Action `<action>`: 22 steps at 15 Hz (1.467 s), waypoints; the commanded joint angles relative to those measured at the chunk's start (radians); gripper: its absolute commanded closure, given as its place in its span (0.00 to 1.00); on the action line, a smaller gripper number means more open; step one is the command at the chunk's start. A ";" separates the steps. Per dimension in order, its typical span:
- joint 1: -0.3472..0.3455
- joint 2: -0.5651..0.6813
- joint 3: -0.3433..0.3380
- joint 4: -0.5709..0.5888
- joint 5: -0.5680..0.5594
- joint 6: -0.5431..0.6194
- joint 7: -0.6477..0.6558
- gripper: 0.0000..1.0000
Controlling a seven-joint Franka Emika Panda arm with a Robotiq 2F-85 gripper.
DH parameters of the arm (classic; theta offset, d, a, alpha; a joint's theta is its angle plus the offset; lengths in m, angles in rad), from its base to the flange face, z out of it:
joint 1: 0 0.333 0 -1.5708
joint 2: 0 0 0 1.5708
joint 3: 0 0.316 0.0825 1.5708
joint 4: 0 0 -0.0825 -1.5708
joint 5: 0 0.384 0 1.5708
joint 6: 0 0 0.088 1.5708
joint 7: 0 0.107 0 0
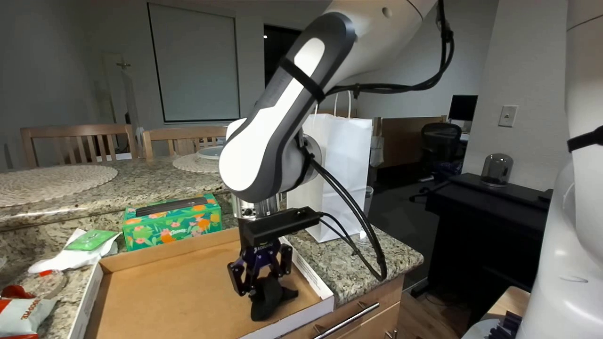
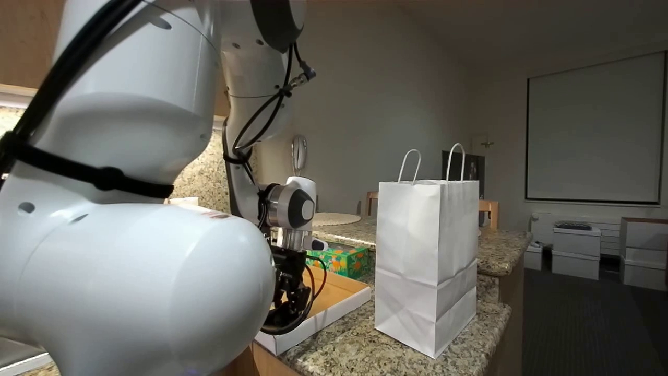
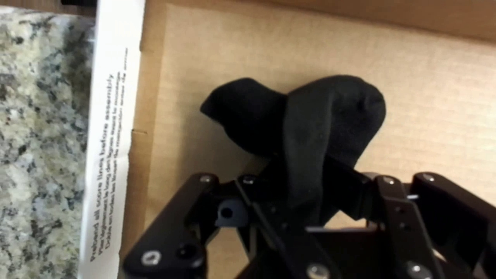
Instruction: Pick up all the socks and put them in the bag.
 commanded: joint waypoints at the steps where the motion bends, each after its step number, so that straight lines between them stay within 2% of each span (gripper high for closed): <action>1: -0.007 -0.051 0.004 0.000 -0.016 -0.049 0.010 0.92; 4: -0.016 -0.174 0.009 0.032 -0.037 -0.163 -0.040 0.88; 6: -0.015 -0.236 0.005 0.078 -0.120 -0.229 -0.028 0.88; 11: -0.048 -0.379 0.015 0.278 -0.218 -0.438 -0.093 0.88; 13: -0.066 -0.431 0.013 0.354 -0.268 -0.457 -0.127 0.88; 16: -0.098 -0.471 -0.021 0.493 -0.242 -0.500 -0.244 0.89; 22: -0.183 -0.419 -0.155 0.863 -0.189 -0.781 -0.531 0.90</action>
